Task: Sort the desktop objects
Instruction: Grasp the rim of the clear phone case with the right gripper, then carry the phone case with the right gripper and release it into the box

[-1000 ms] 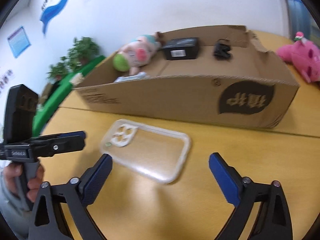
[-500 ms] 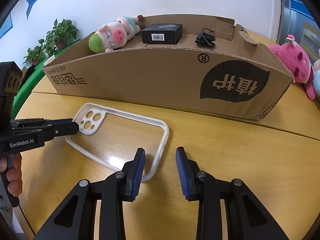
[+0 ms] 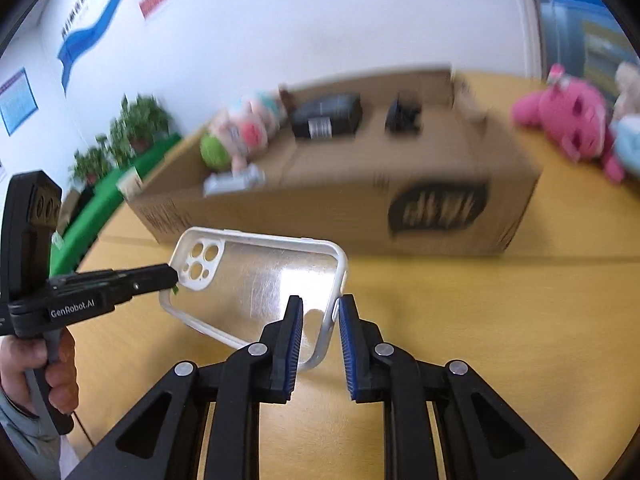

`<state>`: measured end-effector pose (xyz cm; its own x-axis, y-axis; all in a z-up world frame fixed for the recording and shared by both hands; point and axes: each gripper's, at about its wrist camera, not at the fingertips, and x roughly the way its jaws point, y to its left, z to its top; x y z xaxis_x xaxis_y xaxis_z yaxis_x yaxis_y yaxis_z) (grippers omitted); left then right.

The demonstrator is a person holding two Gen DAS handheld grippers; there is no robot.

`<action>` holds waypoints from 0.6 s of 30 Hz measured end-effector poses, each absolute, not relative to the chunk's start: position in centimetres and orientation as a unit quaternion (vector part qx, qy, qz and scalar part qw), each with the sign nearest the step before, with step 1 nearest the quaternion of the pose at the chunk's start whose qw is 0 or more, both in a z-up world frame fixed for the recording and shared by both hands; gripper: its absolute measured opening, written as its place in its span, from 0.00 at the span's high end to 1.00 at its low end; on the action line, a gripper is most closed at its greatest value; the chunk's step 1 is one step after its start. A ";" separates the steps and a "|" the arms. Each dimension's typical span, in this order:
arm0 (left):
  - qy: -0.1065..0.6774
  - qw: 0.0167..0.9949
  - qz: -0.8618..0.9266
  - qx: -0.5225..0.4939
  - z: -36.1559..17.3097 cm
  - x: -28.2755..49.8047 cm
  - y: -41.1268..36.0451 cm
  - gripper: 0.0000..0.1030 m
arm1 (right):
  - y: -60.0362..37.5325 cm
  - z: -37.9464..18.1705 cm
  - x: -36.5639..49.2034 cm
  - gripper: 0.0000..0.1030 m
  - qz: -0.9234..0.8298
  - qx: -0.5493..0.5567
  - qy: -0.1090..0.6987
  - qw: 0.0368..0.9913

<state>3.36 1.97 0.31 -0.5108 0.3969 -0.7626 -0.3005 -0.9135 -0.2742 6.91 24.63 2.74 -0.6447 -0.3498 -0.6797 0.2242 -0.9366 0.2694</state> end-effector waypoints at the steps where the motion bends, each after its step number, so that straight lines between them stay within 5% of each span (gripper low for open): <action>1: -0.050 0.208 0.874 -0.437 1.8 3.5 2.3 0.94 | 24.9 3.9 7.1 0.82 -0.909 0.378 -0.081 0.157; 11: -0.021 0.249 0.909 -0.335 12.0 0.2 6.3 0.94 | 27.8 15.0 5.4 0.79 -0.954 0.266 -0.059 0.126; 18: -0.038 0.234 0.910 -0.341 13.0 -5.7 5.2 0.93 | 26.7 18.0 -2.2 0.79 -0.952 0.265 -0.036 0.147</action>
<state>-5.73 5.15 13.02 -0.6575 0.4513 -0.6033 -0.3991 -0.8878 -0.2291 -2.22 26.68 18.01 -0.8162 -0.2994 -0.4941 0.2617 -0.9541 0.1459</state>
